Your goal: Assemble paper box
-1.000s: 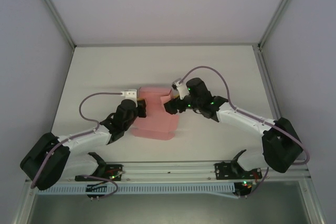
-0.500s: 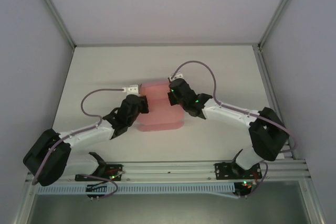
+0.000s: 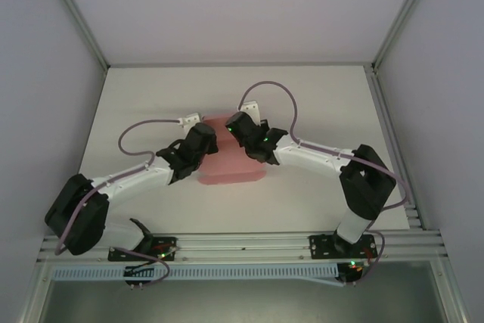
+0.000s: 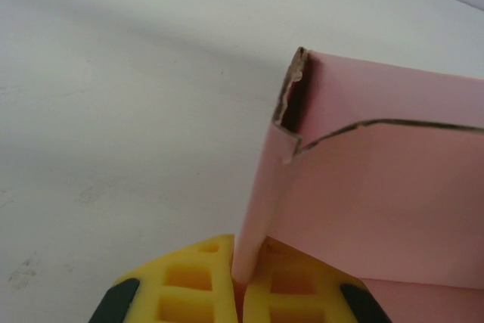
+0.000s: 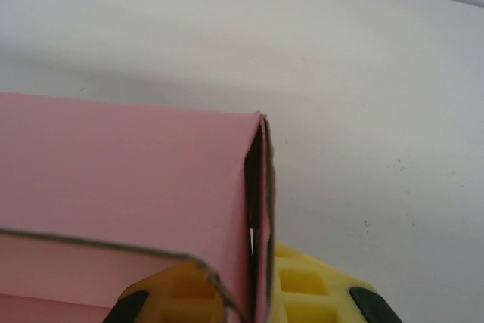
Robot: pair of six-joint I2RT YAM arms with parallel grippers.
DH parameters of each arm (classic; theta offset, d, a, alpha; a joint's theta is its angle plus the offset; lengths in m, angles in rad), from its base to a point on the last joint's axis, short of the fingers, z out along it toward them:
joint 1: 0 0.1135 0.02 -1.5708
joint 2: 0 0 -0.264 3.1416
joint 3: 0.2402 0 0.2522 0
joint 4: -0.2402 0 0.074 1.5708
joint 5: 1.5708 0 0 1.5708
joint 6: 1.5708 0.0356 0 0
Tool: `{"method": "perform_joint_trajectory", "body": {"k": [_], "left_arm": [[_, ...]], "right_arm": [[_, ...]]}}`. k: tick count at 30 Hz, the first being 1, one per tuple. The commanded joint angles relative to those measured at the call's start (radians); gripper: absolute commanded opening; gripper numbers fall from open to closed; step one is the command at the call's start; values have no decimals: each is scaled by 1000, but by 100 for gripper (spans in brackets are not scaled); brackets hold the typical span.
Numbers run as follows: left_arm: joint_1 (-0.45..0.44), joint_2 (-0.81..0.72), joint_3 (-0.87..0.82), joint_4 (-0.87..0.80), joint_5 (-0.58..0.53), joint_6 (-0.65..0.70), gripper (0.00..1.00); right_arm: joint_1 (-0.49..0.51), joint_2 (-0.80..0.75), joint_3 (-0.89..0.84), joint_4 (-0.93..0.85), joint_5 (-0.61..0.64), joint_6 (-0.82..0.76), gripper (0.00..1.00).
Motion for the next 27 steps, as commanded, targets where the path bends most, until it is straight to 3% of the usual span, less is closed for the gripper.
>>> {"method": "perform_joint_trajectory", "body": {"k": [1,7,11,15,18,22,25,27], "left_arm": [[119,-49,-67,-276,-305,1,0],[97,-46,-43,-246,-264,49,0],[65,-67,-62,-128,-194,116,0],[40,-105,-86,-8,-91,152,0],[33,-126,-89,17,-67,162,0],[32,-138,-80,6,-59,168,0],[32,-143,-80,16,-48,182,0],[34,-142,-75,20,-38,208,0]], "right_arm": [[-124,-65,-52,-236,421,16,0],[-114,-60,-49,-212,419,28,0],[-81,-93,-127,34,278,-139,4],[-69,-146,-214,263,66,-205,24],[-69,-193,-261,378,-159,-255,52],[-69,-238,-286,445,-471,-337,82],[-69,-267,-291,449,-610,-338,99],[-69,-301,-298,458,-648,-304,100]]}}
